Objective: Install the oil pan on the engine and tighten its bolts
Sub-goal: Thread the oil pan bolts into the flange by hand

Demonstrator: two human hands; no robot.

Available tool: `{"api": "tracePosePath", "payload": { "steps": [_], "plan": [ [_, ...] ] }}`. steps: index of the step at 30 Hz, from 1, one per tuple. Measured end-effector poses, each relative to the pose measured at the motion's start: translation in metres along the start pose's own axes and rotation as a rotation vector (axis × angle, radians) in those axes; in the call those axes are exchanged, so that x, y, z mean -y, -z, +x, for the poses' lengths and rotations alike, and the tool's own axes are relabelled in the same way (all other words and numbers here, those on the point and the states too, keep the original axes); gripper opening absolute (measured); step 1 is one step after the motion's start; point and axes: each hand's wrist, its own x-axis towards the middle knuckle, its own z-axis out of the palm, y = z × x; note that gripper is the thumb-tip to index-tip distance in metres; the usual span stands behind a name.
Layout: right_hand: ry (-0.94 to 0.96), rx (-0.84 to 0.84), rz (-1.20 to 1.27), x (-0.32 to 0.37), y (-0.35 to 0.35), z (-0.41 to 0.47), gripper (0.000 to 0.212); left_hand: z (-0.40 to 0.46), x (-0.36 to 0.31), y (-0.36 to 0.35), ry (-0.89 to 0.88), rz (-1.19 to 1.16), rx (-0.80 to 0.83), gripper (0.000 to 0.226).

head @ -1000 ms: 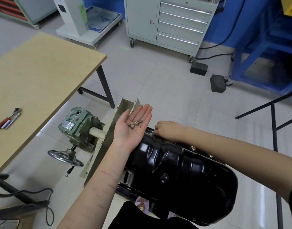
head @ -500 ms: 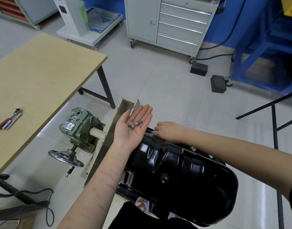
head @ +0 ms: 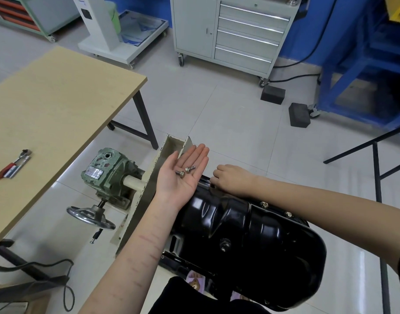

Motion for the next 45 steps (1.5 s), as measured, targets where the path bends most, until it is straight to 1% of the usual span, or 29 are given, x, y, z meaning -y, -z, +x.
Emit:
{"api": "tracePosePath", "payload": {
  "steps": [3, 5, 8, 11, 12, 13, 14, 15, 16, 18, 19, 20, 21, 23, 26, 29, 34, 41, 45],
  "plan": [
    [0.032, -0.027, 0.112, -0.003, -0.003, 0.003, 0.028, 0.0, 0.0, 0.0, -0.002, 0.0, -0.001, 0.041],
    [0.011, 0.002, 0.16, -0.003, -0.003, 0.004, 0.028, 0.0, 0.0, 0.0, -0.002, 0.0, -0.003, 0.042],
    [0.019, 0.059, 0.145, -0.005, 0.0, 0.002, 0.027, 0.001, -0.001, 0.0, 0.001, 0.0, -0.004, 0.042],
    [0.006, 0.08, 0.12, -0.006, 0.004, 0.0, 0.024, 0.001, 0.0, 0.0, 0.003, 0.001, -0.004, 0.042],
    [0.024, 0.023, 0.085, -0.004, 0.005, -0.001, 0.018, 0.001, 0.0, 0.0, 0.003, 0.0, -0.004, 0.042],
    [0.056, -0.079, 0.049, -0.002, 0.005, -0.002, 0.009, 0.001, 0.0, 0.001, 0.004, -0.003, -0.002, 0.042],
    [0.076, -0.171, 0.025, 0.0, 0.006, -0.003, 0.015, 0.001, -0.001, 0.001, 0.003, -0.005, -0.001, 0.042],
    [0.082, -0.208, -0.014, 0.0, 0.006, -0.003, 0.027, 0.001, -0.001, 0.001, 0.003, -0.006, 0.001, 0.042],
    [0.047, -0.207, -0.028, 0.0, 0.005, -0.003, 0.033, 0.001, -0.001, 0.001, 0.003, -0.007, 0.002, 0.042],
    [0.003, -0.24, -0.011, 0.0, 0.004, -0.002, 0.032, 0.001, -0.001, 0.001, 0.005, -0.01, 0.001, 0.042],
    [-0.004, -0.239, 0.013, 0.001, 0.005, -0.003, 0.026, 0.001, -0.001, 0.001, 0.005, -0.013, 0.001, 0.042],
    [0.009, -0.214, 0.063, 0.001, 0.003, -0.003, 0.015, 0.001, -0.001, 0.001, 0.006, -0.015, 0.001, 0.042],
    [0.038, -0.176, 0.125, 0.0, 0.001, -0.002, 0.01, 0.001, -0.001, 0.001, 0.007, -0.015, 0.002, 0.041],
    [0.058, -0.092, 0.127, -0.003, -0.006, 0.001, 0.023, 0.001, -0.001, 0.001, 0.009, -0.013, 0.0, 0.041],
    [0.022, -0.004, 0.189, -0.004, -0.006, 0.001, 0.026, 0.002, -0.001, 0.001, 0.008, -0.006, -0.003, 0.041],
    [0.003, 0.001, 0.167, -0.002, -0.007, 0.002, 0.027, 0.002, -0.001, 0.001, 0.004, 0.005, -0.005, 0.041],
    [-0.026, -0.044, 0.086, -0.002, -0.009, 0.005, 0.031, 0.002, 0.0, 0.001, 0.002, 0.008, -0.005, 0.041],
    [-0.033, -0.004, 0.242, -0.004, -0.009, 0.0, 0.026, 0.001, 0.0, 0.0, 0.003, 0.008, -0.007, 0.04],
    [-0.037, -0.006, 0.246, -0.003, -0.009, -0.001, 0.025, 0.0, 0.0, 0.001, 0.005, 0.01, -0.003, 0.04]
  ]
}}
